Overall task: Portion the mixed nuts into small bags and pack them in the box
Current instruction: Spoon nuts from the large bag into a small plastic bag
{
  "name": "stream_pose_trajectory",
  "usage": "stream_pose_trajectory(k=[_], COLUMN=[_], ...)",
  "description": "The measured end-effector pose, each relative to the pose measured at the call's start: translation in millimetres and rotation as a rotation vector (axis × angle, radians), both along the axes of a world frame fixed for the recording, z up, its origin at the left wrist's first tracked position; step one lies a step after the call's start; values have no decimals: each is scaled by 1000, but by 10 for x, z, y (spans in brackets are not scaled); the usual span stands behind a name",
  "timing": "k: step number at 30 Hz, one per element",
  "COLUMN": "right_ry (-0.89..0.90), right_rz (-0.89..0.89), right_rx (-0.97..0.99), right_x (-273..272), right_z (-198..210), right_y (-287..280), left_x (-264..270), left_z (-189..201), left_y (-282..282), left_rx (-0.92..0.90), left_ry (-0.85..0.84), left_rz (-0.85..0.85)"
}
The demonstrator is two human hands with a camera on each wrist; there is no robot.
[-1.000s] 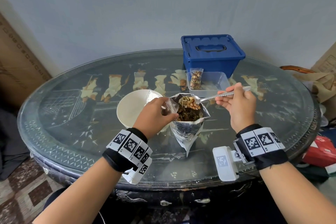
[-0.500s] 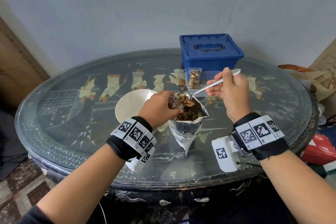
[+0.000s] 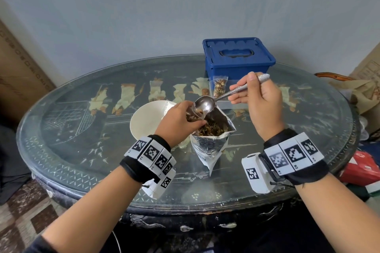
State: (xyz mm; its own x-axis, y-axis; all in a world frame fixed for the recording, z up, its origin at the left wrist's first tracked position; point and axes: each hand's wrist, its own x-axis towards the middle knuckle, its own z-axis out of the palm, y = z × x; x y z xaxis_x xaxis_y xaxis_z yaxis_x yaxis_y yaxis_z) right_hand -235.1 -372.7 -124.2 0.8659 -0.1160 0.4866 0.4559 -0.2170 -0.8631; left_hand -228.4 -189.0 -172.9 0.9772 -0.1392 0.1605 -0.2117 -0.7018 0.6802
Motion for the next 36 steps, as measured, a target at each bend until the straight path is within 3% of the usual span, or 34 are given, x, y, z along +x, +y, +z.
stream_pose_trajectory(k=[7,15,20,26,36], right_ry=[-137,-230,-189,-120,-85], right_rz=[21,157,103,-61,-99], right_rx=[-34,-240,-137,-21,-250], right_x=[-19,-40,-34,8,37], right_z=[84,144,144,53,-331], right_y=[66,217,203,31,-70], left_x=[-69,-115,-160,-199,-216], left_z=[-109,-220,-230,-239,-314], left_y=[76,84,110,132,113], left_rx=[-229,-416,-524,-545,-455], left_ry=[-9,-6,-2,-31,-39], left_rz=[57,85,112,143,141])
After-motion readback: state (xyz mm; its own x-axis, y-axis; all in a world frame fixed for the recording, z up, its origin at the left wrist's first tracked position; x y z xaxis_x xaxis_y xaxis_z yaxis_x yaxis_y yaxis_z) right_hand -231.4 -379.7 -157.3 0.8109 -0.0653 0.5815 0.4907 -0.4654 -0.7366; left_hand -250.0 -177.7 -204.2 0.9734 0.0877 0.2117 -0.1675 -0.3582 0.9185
